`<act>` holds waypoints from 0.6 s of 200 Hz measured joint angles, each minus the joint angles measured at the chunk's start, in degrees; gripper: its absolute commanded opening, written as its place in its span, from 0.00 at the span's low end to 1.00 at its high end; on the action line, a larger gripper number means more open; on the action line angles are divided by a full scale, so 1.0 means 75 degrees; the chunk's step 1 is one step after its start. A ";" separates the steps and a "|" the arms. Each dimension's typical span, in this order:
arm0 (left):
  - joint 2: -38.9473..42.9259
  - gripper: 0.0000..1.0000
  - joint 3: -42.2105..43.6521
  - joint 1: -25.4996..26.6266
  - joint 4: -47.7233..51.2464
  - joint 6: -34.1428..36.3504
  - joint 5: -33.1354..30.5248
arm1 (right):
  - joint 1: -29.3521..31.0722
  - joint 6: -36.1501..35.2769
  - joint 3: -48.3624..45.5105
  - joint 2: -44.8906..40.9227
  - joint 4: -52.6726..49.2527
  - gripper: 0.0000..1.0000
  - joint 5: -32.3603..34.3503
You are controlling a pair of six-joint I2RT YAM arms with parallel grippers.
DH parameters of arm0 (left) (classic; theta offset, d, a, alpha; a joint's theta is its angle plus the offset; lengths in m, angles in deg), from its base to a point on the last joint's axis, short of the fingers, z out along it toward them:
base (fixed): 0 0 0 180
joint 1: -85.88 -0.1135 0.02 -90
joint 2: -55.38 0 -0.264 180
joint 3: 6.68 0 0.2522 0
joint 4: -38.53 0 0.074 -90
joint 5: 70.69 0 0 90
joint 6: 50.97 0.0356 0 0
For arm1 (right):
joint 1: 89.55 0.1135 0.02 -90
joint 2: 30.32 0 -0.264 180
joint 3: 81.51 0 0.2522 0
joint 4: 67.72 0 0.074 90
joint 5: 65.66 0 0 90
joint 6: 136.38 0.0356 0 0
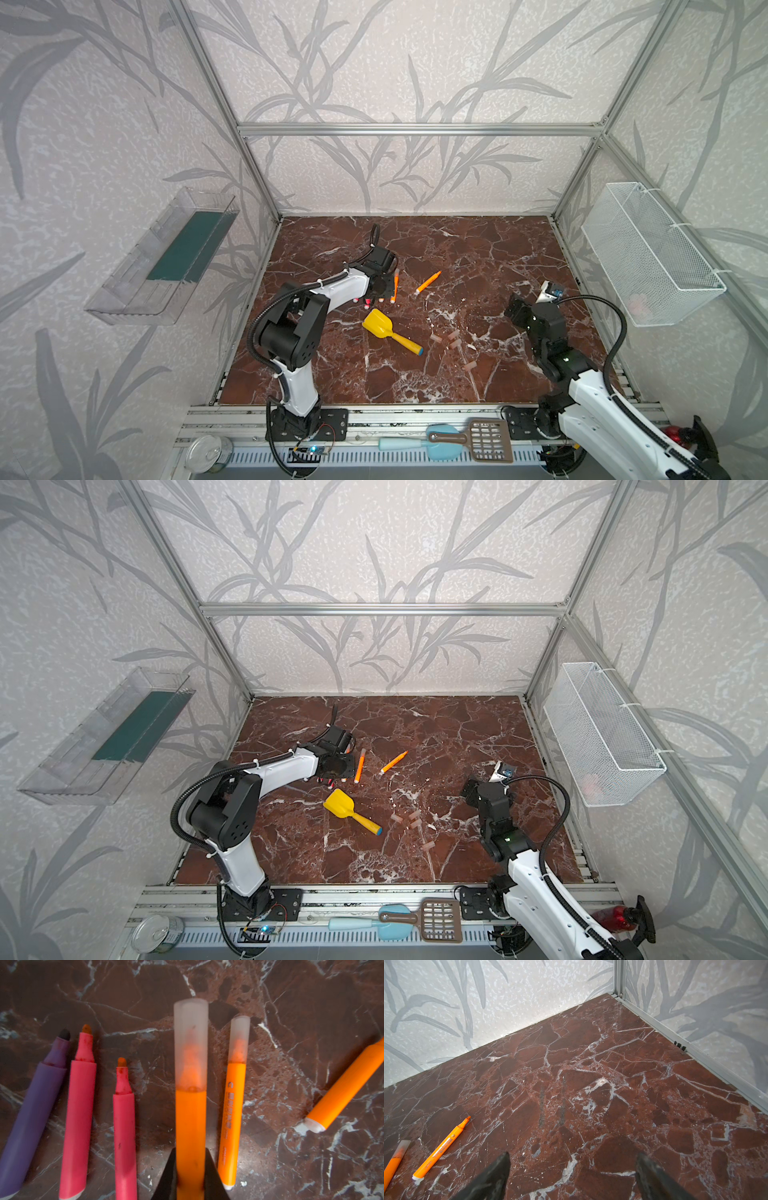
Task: Insert the pens into the pen caps
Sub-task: 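Lower the capped highlighter beside the other capped highlighter and open the left gripper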
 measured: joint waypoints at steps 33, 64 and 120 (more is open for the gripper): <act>-0.0388 0.02 -0.0286 -0.0061 0.0259 0.0105 0.0207 | 0.0000 0.0000 -0.0017 -0.0029 0.0012 0.92 -0.0044; -0.0685 0.06 -0.0618 -0.0087 0.0399 0.0181 0.0493 | 0.0000 0.0000 -0.0017 -0.0070 0.0017 0.92 -0.0082; -0.0729 0.26 -0.0650 -0.0087 0.0405 0.0256 0.0638 | -0.0006 0.0000 -0.0067 -0.0166 0.0055 0.92 -0.0137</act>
